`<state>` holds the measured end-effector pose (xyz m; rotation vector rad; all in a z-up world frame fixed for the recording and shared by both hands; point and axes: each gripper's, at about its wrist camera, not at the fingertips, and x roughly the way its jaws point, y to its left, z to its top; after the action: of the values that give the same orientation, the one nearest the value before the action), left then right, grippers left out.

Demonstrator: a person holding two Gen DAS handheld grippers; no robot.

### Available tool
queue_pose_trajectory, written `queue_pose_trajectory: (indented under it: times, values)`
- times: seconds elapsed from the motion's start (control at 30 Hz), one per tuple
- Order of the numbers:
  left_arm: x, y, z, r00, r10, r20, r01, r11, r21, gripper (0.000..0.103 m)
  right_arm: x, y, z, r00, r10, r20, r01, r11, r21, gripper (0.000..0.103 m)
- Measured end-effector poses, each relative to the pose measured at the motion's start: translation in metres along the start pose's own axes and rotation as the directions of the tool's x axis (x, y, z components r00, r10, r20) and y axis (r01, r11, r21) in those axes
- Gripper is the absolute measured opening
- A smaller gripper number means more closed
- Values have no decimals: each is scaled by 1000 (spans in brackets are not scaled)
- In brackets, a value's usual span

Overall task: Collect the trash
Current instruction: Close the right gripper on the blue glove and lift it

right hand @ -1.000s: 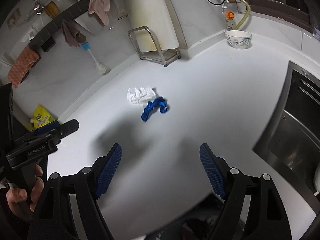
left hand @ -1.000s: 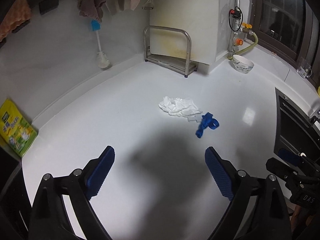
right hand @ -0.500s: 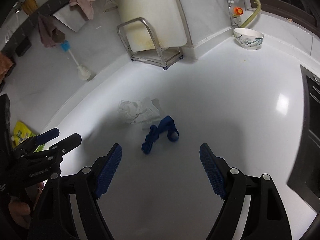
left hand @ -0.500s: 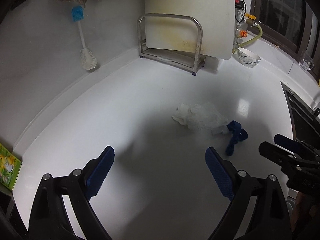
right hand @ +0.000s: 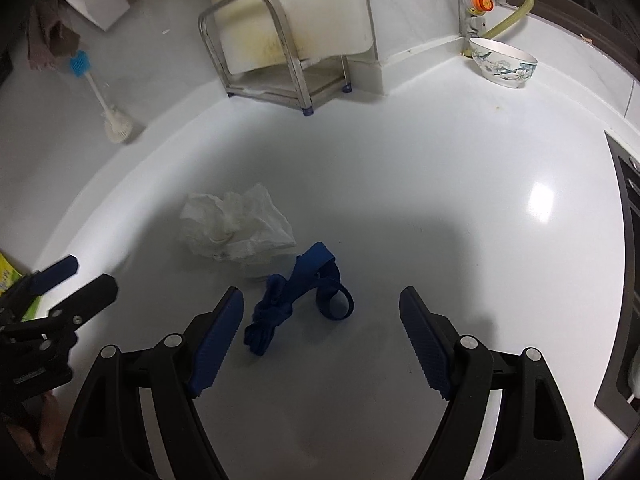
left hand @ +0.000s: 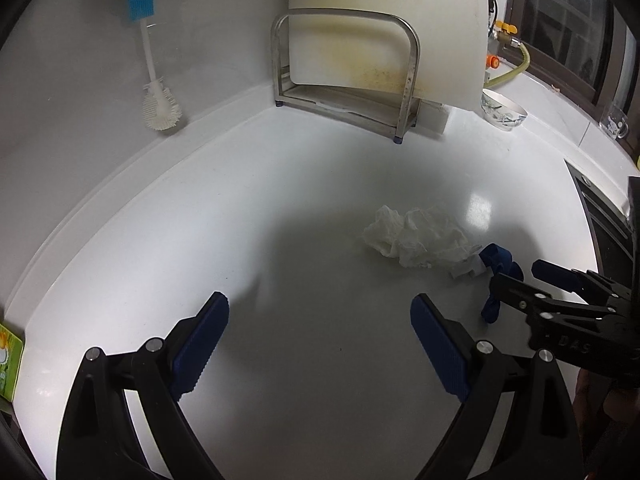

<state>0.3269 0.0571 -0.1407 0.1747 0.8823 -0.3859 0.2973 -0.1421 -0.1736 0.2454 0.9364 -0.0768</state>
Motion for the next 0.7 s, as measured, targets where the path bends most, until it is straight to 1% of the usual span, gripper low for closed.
queue_pose_trajectory:
  times: [0.1,0.2,0.3,0.33,0.37,0.47,0.53,0.57,0.7]
  values:
    - [2,-2,0,1000,-10,1,10,1000,10,91,3,3,-1,999,-41,16,41,999,-20,76]
    - [4,-5,1,1000,-16,5,16,1000,14,91,6,4,-1,998,-59,22,60,998,-31,75]
    - [6,-7,2,1000,-25,5,25,1000,13,91,6,5,-1,998,-66,26,67,997,-46,58]
    - [7,-8,3,1000,-28,4,27,1000,13,91,7,6,-1,998,-63,23,64,997,-49,50]
    - [8,-9,3,1000,-30,3,29,999,13,91,7,5,-1,998,-59,19,60,997,-51,46]
    - [10,-13,6,999,-38,7,38,999,14,91,6,3,-1,999,-44,22,45,998,-45,24]
    - [12,-15,7,999,-44,6,44,999,11,91,4,0,-1,999,-35,24,36,999,-32,19]
    - [13,-17,8,999,-48,4,48,999,6,91,2,-3,-1,999,-31,28,31,999,-19,17]
    - [16,-22,13,998,-64,7,64,998,-16,91,-7,-19,0,998,-33,48,31,999,36,16]
